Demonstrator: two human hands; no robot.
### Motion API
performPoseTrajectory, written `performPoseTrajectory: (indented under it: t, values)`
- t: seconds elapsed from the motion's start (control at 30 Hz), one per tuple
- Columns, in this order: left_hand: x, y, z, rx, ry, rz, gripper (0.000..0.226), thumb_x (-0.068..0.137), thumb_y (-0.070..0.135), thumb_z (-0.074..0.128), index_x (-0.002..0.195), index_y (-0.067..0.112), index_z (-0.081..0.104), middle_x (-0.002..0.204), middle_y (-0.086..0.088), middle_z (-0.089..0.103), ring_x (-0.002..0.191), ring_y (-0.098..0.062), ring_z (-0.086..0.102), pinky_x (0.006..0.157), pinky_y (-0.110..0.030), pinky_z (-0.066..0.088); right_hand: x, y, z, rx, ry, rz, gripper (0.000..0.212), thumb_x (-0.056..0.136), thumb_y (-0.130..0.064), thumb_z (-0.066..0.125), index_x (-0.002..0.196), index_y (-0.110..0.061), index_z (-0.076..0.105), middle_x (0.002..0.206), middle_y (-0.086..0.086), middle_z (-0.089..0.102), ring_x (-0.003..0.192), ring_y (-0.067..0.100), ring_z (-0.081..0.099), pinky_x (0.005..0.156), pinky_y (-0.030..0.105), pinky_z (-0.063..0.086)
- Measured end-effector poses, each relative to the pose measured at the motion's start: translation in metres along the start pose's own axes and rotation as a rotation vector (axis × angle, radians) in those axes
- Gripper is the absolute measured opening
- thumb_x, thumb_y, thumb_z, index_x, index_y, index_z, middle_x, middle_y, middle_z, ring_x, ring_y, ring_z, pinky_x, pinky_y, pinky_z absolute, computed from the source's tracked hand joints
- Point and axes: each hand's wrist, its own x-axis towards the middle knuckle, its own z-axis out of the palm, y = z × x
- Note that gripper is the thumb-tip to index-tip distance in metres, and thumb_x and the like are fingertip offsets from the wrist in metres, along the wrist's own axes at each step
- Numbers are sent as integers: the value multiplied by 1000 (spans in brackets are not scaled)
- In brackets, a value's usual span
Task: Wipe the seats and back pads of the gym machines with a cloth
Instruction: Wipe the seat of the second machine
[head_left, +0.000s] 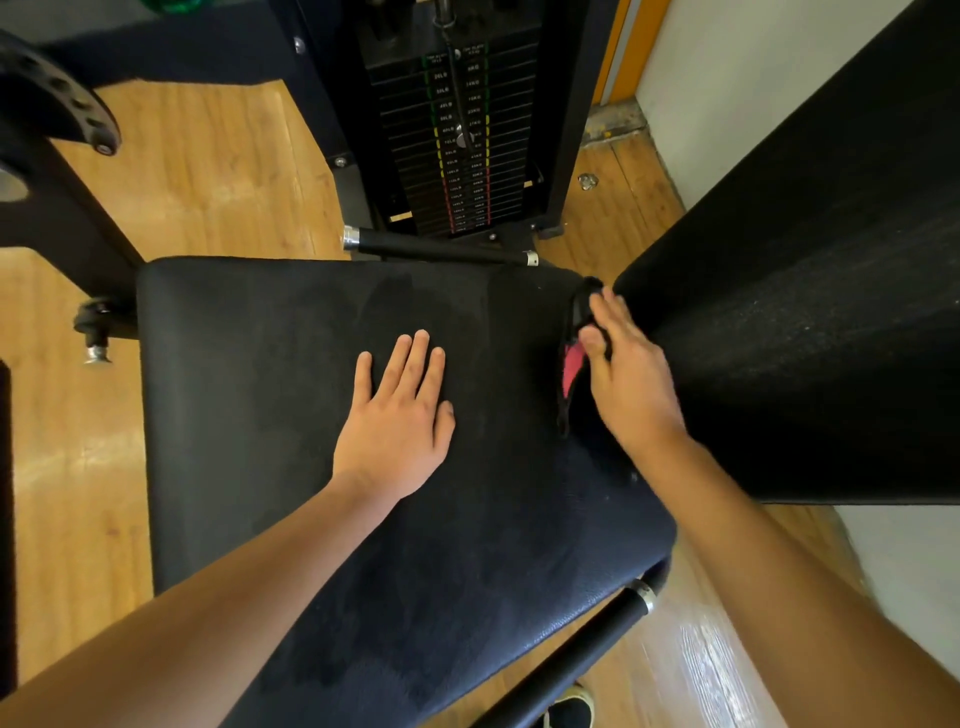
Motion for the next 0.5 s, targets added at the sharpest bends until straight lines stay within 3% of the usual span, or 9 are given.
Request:
performPoseTrajectory:
  t: [0.17, 0.33, 0.5]
  values:
    - [0, 0, 1, 7, 9, 4, 65, 105, 43, 17, 162, 11, 25, 171, -10, 15, 159, -26, 10, 126, -57, 12, 42, 26, 22, -196, -258, -86, 50, 105, -29, 39, 152, -15, 31, 162, -2, 19, 150, 11, 9, 122, 32, 13]
    - [0, 0, 0, 5, 9, 6, 64, 106, 43, 18, 161, 11, 26, 171, -10, 16, 158, -26, 11, 126, -58, 13, 0, 56, 41, -177, -182, -25, 50, 104, -29, 40, 153, -22, 29, 162, -8, 19, 149, 6, 8, 120, 45, 23]
    - [-1, 0, -2, 4, -1, 6, 65, 105, 43, 16, 162, 11, 25, 171, -10, 14, 159, -26, 9, 126, -57, 12, -59, 64, 26, -217, -205, 2, 50, 103, -29, 44, 151, -25, 32, 159, -17, 18, 141, -8, 3, 116, 31, 23]
